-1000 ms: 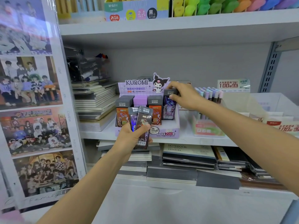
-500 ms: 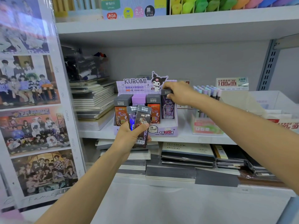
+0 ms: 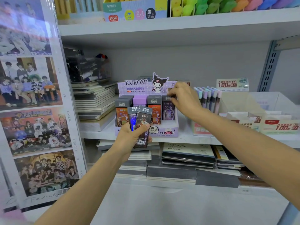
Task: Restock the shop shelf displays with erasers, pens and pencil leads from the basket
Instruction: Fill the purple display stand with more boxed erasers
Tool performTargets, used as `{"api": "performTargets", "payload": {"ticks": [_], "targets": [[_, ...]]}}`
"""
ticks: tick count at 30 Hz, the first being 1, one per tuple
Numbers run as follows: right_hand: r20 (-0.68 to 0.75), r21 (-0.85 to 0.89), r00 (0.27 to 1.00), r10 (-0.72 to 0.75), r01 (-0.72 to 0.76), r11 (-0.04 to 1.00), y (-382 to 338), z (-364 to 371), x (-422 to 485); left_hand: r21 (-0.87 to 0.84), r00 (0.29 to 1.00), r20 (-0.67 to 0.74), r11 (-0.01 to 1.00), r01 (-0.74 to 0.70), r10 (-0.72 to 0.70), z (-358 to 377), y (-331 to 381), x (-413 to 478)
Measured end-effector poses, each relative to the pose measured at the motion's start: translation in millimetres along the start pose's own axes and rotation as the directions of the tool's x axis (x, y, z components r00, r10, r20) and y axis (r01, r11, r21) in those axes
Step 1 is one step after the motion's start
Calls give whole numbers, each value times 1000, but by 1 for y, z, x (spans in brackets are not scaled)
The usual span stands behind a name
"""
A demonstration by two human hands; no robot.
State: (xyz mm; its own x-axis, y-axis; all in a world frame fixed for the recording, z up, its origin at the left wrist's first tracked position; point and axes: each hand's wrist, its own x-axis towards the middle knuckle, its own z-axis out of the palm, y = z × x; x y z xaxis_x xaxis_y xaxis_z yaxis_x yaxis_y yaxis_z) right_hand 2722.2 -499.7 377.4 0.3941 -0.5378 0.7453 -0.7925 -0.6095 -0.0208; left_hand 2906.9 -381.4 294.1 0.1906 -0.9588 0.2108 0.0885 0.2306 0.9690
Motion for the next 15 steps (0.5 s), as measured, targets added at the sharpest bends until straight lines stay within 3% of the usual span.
{"api": "performTargets", "payload": {"ticks": [2, 4, 7, 10, 12, 15], "targets": [[56, -36, 998, -13, 15, 999, 0, -5, 0, -17, 1000, -8, 1000, 2, -2, 1, 1, -2], [21, -14, 1000, -22, 22, 1000, -2, -13, 2, -28, 1000, -15, 1000, -12, 12, 2, 1, -4], [-101, 291, 995, 24, 6, 957, -16, -29, -4, -32, 997, -16, 997, -70, 69, 5, 4, -7], [79, 642, 996, 40, -82, 763, -39, -41, -18, -49, 994, 12, 993, -110, 111, 13, 10, -9], [248, 693, 968, -48, -142, 706, -48, -43, -28, -67, 992, 47, 991, -115, 118, 20, 13, -12], [304, 722, 948, -92, -166, 672, -46, -46, -36, -85, 993, 84, 994, -74, 82, 29, 15, -16]]}}
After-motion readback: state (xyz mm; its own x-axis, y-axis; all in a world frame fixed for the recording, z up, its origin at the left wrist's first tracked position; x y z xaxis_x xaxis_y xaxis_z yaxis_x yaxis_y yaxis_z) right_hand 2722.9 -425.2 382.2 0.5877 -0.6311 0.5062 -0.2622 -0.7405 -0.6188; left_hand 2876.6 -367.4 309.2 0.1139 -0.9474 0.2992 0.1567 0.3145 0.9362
